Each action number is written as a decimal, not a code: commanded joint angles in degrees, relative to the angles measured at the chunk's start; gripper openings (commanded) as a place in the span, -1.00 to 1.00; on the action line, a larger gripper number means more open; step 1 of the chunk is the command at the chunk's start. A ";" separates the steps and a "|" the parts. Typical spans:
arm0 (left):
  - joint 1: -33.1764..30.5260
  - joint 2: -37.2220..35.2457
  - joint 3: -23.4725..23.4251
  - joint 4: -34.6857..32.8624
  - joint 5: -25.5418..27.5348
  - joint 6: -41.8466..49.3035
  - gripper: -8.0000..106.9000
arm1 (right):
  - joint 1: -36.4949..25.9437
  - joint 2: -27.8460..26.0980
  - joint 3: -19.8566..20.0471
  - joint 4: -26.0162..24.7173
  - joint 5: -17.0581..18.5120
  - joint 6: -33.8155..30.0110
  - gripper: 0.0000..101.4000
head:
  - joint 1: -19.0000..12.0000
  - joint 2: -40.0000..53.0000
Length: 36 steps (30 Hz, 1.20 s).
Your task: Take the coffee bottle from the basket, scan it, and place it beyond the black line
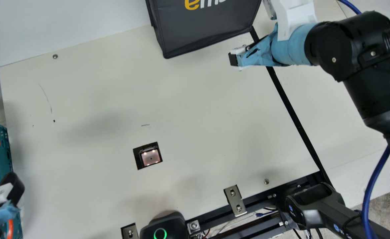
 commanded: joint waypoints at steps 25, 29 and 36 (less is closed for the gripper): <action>-0.78 -0.44 -9.02 0.06 5.67 1.27 0.71 | 0.80 -15.32 3.79 -1.26 5.39 0.28 0.79 | -1.48 11.88; -1.12 -0.63 -13.02 0.09 8.19 1.84 0.71 | -0.44 -19.33 3.68 -0.86 6.68 -1.22 0.79 | -1.48 17.21; -1.57 -0.83 -17.27 0.11 11.28 2.51 0.71 | -2.59 -26.34 3.49 -0.15 8.95 -3.85 0.79 | -1.48 19.87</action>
